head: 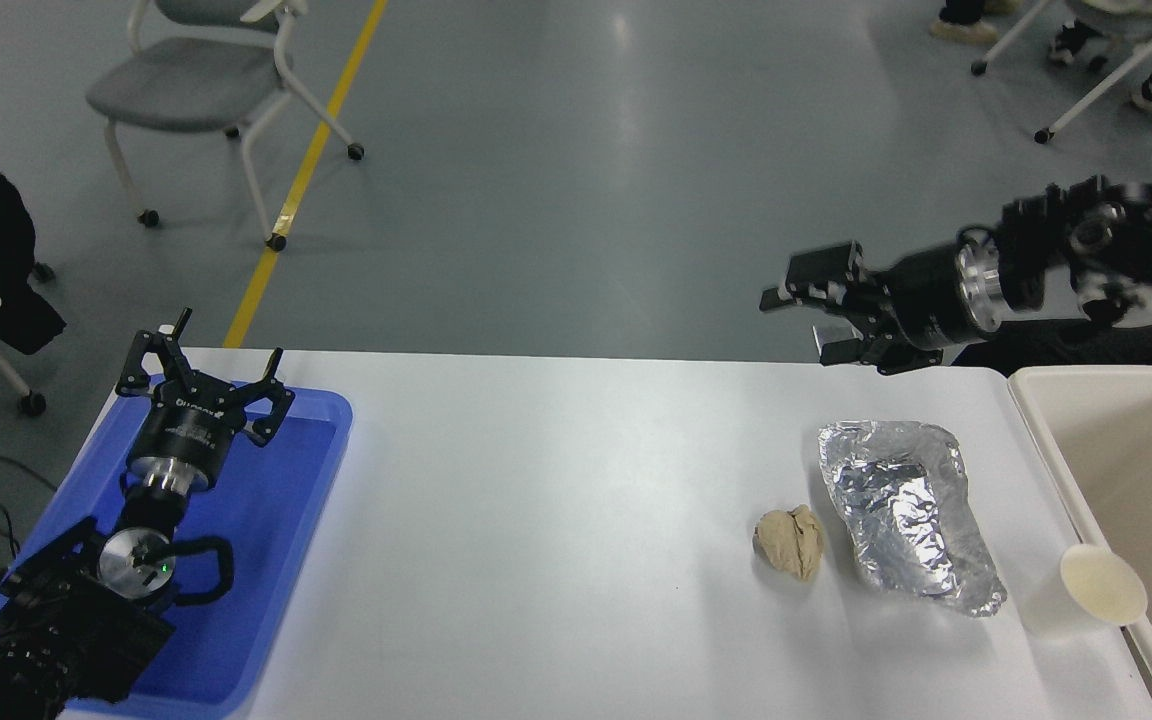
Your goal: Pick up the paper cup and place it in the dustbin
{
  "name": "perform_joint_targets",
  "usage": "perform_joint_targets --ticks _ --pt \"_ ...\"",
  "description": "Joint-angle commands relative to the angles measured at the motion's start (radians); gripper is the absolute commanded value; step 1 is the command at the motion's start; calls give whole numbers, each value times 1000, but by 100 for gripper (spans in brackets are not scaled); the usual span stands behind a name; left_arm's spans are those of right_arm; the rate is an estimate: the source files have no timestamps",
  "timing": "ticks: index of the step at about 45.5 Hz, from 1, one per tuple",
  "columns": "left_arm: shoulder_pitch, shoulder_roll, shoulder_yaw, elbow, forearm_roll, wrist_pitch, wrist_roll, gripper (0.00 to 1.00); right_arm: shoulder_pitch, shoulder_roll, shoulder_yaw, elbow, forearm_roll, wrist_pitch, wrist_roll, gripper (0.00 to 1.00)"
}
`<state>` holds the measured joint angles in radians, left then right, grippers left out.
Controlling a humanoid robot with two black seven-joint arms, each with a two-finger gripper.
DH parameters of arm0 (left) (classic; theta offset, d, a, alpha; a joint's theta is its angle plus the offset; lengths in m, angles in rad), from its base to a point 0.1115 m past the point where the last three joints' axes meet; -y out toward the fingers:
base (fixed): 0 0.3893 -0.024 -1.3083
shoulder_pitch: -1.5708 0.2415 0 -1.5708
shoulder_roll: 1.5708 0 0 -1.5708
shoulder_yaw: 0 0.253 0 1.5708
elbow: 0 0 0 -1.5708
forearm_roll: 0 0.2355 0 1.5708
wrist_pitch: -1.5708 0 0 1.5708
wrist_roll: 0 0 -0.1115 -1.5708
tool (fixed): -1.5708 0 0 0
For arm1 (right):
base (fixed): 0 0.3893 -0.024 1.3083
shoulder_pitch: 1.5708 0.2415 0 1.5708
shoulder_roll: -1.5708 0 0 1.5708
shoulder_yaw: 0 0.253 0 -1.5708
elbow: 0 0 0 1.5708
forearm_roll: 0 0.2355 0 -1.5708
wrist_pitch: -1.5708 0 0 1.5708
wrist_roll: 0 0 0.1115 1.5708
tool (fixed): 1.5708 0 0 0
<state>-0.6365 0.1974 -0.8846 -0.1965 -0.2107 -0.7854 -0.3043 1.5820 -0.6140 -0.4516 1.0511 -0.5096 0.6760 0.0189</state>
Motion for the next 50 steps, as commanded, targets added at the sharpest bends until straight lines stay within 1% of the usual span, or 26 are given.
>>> perform_joint_targets --ticks 1,9,16,24,27,32,43,47,50 --pt "1 2 0 2 -1 0 -1 100 341 -6 -450 211 -27 -1 -2 100" --pt "5 0 -4 -1 -3 0 -1 100 550 19 -634 380 0 16 -2 100" --pt "5 0 -4 -1 -3 0 -1 100 705 79 -785 483 114 42 -4 100" --pt "6 2 -4 -1 -3 0 -1 100 760 99 -832 507 192 62 -5 100" --pt "6 2 -4 -1 -3 0 -1 100 794 106 -858 524 232 100 -7 100" --pt "6 0 -4 -1 -3 0 -1 100 829 111 -874 544 275 109 -20 100" --pt "6 0 -4 -1 -3 0 -1 100 851 117 -892 546 287 109 -20 100" --pt "5 0 -4 -1 -3 0 -1 100 851 114 -914 546 261 109 -22 100" --pt "5 -1 -4 -1 -3 0 -1 100 848 106 -941 543 212 109 -20 100"
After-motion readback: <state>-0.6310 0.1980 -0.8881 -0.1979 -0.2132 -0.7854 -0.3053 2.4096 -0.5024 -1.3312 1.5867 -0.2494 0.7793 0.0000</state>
